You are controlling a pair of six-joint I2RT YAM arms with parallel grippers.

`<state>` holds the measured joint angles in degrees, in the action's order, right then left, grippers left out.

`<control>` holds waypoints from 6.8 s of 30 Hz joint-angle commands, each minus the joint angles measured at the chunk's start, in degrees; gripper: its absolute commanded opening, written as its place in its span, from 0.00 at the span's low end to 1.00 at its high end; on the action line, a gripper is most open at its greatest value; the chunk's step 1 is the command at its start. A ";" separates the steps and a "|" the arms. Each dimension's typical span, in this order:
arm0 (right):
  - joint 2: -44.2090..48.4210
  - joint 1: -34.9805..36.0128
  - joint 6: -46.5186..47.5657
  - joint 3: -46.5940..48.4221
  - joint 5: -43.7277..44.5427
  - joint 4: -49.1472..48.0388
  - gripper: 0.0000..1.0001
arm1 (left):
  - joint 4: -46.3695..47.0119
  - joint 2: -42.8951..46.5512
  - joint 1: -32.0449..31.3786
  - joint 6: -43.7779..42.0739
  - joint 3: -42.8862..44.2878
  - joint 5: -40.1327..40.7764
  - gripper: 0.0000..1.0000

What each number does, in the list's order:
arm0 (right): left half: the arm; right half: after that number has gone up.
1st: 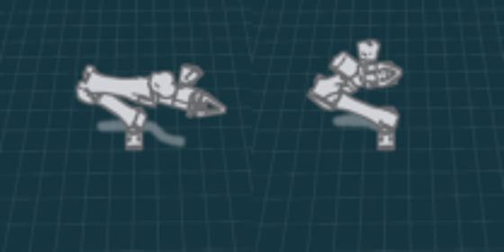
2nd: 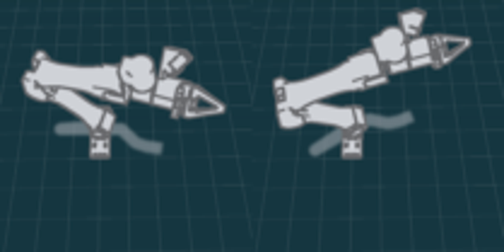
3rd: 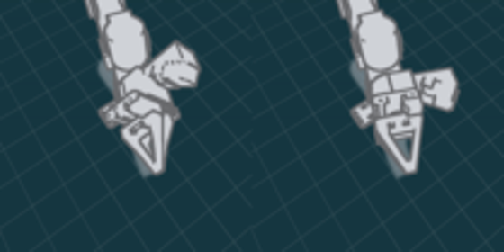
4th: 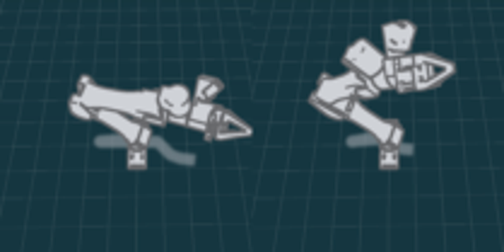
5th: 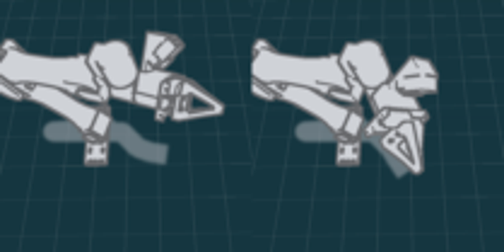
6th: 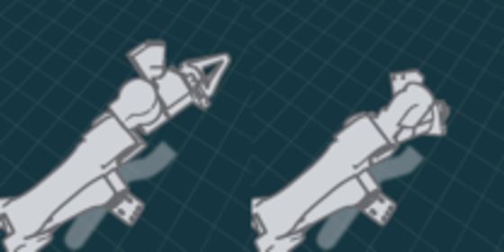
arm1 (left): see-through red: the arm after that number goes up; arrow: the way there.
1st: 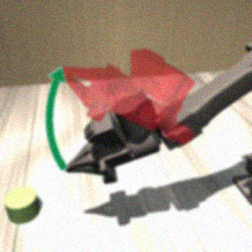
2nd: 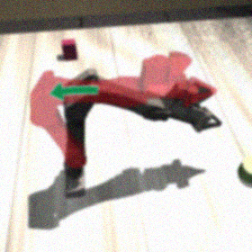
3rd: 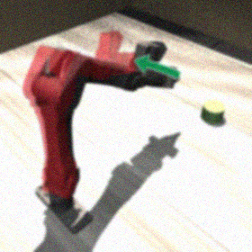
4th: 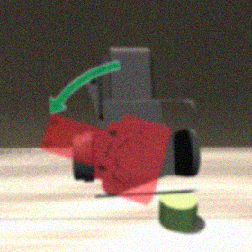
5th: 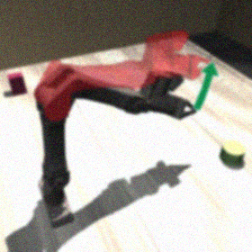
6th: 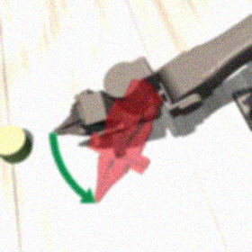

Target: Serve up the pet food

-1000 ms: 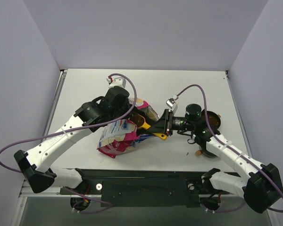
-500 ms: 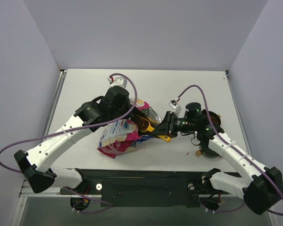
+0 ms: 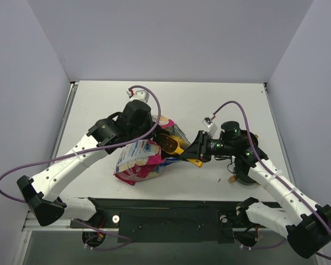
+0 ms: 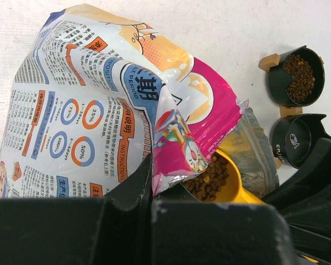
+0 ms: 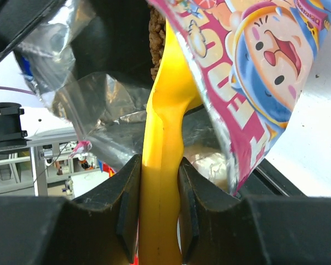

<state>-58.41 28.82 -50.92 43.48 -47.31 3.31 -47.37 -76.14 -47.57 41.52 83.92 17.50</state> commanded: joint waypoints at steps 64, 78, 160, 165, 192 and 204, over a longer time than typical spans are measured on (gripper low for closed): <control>8.76 -8.95 -17.57 -13.92 -4.09 -26.58 0.00 | 6.59 -2.35 0.29 -1.35 3.44 -4.49 0.00; 13.49 -9.75 -11.34 -12.02 -12.37 -17.44 0.00 | 5.81 -2.35 0.46 -2.58 4.41 -4.67 0.00; 49.98 -14.76 -18.26 -11.93 31.31 12.51 0.00 | 2.73 -1.38 1.78 1.20 5.37 -1.41 0.00; 52.08 -14.76 -19.57 -13.42 36.67 14.35 0.00 | 2.73 -1.47 1.43 0.93 5.29 -1.85 0.00; 60.52 -14.58 -23.61 -13.95 59.70 32.80 0.00 | 2.99 -3.40 1.34 -2.23 6.78 -4.40 0.00; 62.63 -14.23 -23.00 -13.16 61.55 39.93 0.00 | 3.60 -3.67 1.34 -2.41 6.61 -5.63 0.00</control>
<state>-0.45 14.28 -74.13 29.34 11.84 41.69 -48.97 -79.75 -46.06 39.72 87.24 13.43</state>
